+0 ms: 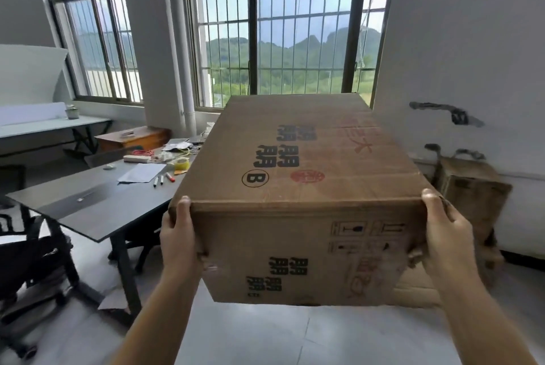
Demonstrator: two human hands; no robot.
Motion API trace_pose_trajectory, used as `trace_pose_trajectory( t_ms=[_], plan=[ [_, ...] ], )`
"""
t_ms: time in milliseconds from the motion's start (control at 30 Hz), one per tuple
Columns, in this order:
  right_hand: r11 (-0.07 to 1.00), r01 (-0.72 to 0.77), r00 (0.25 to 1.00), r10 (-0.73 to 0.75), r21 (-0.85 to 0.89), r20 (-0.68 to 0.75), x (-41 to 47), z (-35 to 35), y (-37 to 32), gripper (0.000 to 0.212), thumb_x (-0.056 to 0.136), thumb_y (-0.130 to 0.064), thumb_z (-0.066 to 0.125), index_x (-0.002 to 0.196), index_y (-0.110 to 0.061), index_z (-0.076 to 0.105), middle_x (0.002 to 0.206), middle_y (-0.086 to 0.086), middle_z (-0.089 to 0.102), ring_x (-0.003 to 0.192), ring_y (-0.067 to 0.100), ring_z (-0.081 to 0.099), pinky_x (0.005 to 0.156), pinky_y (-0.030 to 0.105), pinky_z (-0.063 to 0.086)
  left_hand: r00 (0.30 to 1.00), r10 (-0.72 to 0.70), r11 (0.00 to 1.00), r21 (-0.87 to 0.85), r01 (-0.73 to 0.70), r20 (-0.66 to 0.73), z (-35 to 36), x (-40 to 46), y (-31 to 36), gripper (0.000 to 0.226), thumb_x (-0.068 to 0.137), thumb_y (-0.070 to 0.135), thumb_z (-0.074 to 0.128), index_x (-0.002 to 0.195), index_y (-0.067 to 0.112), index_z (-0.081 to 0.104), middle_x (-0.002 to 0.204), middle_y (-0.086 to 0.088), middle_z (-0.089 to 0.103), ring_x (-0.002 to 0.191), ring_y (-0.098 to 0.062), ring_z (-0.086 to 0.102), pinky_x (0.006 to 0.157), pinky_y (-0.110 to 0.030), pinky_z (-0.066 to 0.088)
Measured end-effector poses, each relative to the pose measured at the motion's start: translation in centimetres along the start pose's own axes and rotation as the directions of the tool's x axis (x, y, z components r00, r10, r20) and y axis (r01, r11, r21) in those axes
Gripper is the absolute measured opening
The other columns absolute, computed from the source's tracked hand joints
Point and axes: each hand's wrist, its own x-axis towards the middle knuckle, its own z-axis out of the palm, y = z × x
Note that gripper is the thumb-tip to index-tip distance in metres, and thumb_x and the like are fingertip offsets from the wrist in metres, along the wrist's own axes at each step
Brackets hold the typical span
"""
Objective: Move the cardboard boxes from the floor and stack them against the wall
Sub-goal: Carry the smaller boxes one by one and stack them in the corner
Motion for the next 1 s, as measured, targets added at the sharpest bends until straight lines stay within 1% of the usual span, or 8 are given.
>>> trace_pose_trajectory(
  t_ms=[100, 200, 267, 367, 467, 633, 833, 1000],
  plan=[
    [0.998, 0.042, 0.999, -0.042, 0.039, 0.002, 7.6, 6.2, 0.9, 0.023, 0.087, -0.049, 0.056, 0.087, -0.027, 0.063, 0.074, -0.001, 0.056, 0.054, 0.024, 0.051, 0.037, 0.024, 0.039, 1.0, 0.005, 0.998, -0.068, -0.006, -0.022, 5.8, 7.3, -2.0, 0.044, 0.091, 0.047, 0.05, 0.13, 0.025, 0.047, 0.116, -0.004, 0.055, 0.104, -0.024, 0.053, 0.067, -0.032, 0.046],
    [0.994, 0.086, 0.995, -0.089, 0.067, 0.047, 15.0, 12.7, 0.0, 0.02, 0.088, -0.046, 0.055, 0.084, -0.027, 0.062, 0.074, -0.005, 0.053, 0.066, 0.021, 0.053, 0.052, 0.034, 0.04, 0.998, 0.036, 0.992, -0.119, -0.041, -0.044, 11.7, 14.8, -2.6, 0.039, 0.09, 0.046, 0.053, 0.123, 0.024, 0.053, 0.117, -0.004, 0.059, 0.104, -0.025, 0.057, 0.064, -0.029, 0.047],
    [0.989, 0.133, 0.99, -0.136, 0.062, 0.045, 19.7, 17.0, -0.4, 0.023, 0.086, -0.046, 0.057, 0.076, -0.026, 0.06, 0.071, -0.006, 0.053, 0.073, 0.023, 0.054, 0.058, 0.039, 0.039, 0.997, 0.035, 0.99, -0.133, -0.044, -0.071, 15.1, 19.8, -3.3, 0.037, 0.091, 0.043, 0.052, 0.122, 0.023, 0.053, 0.117, -0.002, 0.06, 0.104, -0.023, 0.057, 0.072, -0.032, 0.05],
    [0.984, 0.166, 0.982, -0.171, 0.07, 0.08, 25.9, 23.5, -0.9, 0.021, 0.089, -0.041, 0.055, 0.074, -0.026, 0.058, 0.07, -0.007, 0.052, 0.068, 0.018, 0.053, 0.054, 0.034, 0.039, 0.998, 0.031, 0.987, -0.153, -0.04, -0.063, 19.3, 26.8, -4.4, 0.041, 0.09, 0.046, 0.051, 0.124, 0.024, 0.052, 0.122, -0.002, 0.059, 0.112, -0.025, 0.056, 0.095, -0.048, 0.047],
    [0.974, 0.219, 0.968, -0.225, 0.063, 0.111, 31.4, 29.9, -0.4, 0.019, 0.091, -0.041, 0.054, 0.077, -0.028, 0.059, 0.069, -0.008, 0.052, 0.066, 0.013, 0.052, 0.052, 0.027, 0.039, 0.998, 0.017, 0.982, -0.185, -0.028, -0.06, 23.1, 34.6, -5.6, 0.047, 0.089, 0.049, 0.052, 0.13, 0.025, 0.049, 0.121, 0.001, 0.057, 0.113, -0.026, 0.055, 0.097, -0.057, 0.044],
    [0.954, 0.271, 0.954, -0.285, 0.13, 0.099, 40.3, 41.5, 2.0, 0.012, 0.09, -0.037, 0.055, 0.084, -0.031, 0.063, 0.076, -0.01, 0.058, 0.078, 0.011, 0.057, 0.069, 0.03, 0.046, 0.996, 0.087, 0.982, -0.17, -0.085, 0.005, 29.1, 49.2, -7.1, 0.071, 0.064, 0.069, 0.054, 0.125, 0.032, 0.052, 0.119, 0.005, 0.059, 0.111, -0.023, 0.055, 0.096, -0.059, 0.044],
    [0.937, 0.292, 0.95, -0.307, 0.19, 0.052, 50.7, 54.6, 4.2, 0.011, 0.091, -0.034, 0.055, 0.098, -0.032, 0.064, 0.086, -0.009, 0.062, 0.09, 0.014, 0.059, 0.079, 0.032, 0.049, 0.993, 0.114, 0.974, -0.2, -0.106, 0.03, 37.6, 65.7, -7.9, 0.033, 0.089, 0.05, 0.049, 0.116, 0.03, 0.047, 0.117, 0.004, 0.055, 0.11, -0.022, 0.052, 0.098, -0.049, 0.044],
    [0.927, 0.32, 0.947, -0.32, 0.196, -0.035, 59.0, 62.4, 6.1, 0.023, 0.089, -0.037, 0.057, 0.108, -0.029, 0.068, 0.089, -0.011, 0.065, 0.094, 0.016, 0.06, 0.08, 0.034, 0.05, 0.989, 0.122, 0.977, -0.183, -0.106, 0.079, 44.4, 75.9, -9.5, 0.026, 0.089, 0.048, 0.049, 0.109, 0.032, 0.052, 0.121, -0.002, 0.057, 0.108, -0.024, 0.055, 0.096, -0.05, 0.047]
  ],
)
